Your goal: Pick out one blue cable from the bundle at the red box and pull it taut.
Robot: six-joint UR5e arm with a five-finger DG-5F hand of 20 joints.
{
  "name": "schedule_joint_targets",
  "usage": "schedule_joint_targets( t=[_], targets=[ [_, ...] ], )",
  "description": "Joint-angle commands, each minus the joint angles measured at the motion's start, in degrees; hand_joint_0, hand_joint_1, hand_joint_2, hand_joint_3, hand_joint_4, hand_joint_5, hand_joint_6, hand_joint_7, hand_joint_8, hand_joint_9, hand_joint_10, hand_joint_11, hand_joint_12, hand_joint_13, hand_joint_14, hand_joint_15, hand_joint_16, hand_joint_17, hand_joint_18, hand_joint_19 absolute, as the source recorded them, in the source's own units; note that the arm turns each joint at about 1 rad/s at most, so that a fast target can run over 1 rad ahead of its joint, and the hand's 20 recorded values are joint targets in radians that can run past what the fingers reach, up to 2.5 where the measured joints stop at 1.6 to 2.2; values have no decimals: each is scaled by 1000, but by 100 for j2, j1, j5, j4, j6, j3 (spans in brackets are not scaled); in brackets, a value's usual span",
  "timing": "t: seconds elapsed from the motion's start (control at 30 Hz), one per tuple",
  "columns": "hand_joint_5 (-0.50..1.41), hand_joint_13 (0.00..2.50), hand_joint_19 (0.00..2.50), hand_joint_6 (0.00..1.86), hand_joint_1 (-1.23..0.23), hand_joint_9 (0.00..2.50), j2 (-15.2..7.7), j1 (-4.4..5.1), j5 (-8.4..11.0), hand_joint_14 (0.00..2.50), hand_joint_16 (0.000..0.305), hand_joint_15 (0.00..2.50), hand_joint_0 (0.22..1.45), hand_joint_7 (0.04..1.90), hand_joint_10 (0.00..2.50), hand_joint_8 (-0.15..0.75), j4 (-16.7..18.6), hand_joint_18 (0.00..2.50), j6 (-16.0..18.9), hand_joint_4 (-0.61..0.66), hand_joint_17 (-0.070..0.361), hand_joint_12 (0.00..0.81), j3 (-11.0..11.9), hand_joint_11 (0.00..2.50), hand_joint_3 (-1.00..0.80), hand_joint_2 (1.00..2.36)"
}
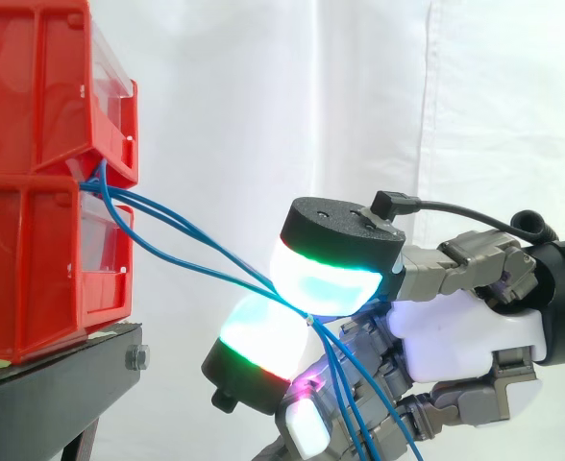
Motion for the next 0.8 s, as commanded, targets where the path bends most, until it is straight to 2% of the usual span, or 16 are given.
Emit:
schedule_joint_targets(
  t=[0.0,0.1,0.2,0.3,0.43,0.6,0.77],
  targets=[
    [-122,749,319,940,-904,999,-7,0,-1,9,36,242,746,1119,18,321,3,731,1,-98,80,256,-7,489,-264,1019],
    [-122,748,313,942,-891,1017,-7,9,8,11,35,243,735,1102,18,323,3,732,1,-92,79,247,2,492,-264,1019],
    [-119,743,324,944,-887,1029,2,9,8,9,35,244,762,1195,19,329,3,718,1,-94,78,236,-7,512,-245,1020],
    [-118,738,338,953,-892,1035,2,9,8,9,34,245,785,1206,19,330,-6,709,1,-102,76,237,-7,510,-240,1018],
    [-123,742,335,963,-873,1040,2,9,8,10,33,251,767,1090,17,319,-15,726,1,-121,74,228,2,510,-287,1017],
    [-118,739,333,949,-825,1076,-7,9,17,11,31,249,702,1065,16,318,-15,701,1,-39,70,214,-7,507,-358,1013],
    [-119,739,326,945,-830,1072,-7,17,26,9,31,238,746,1149,17,322,-15,710,1,-119,70,217,-7,516,-451,1004]
  ],
)
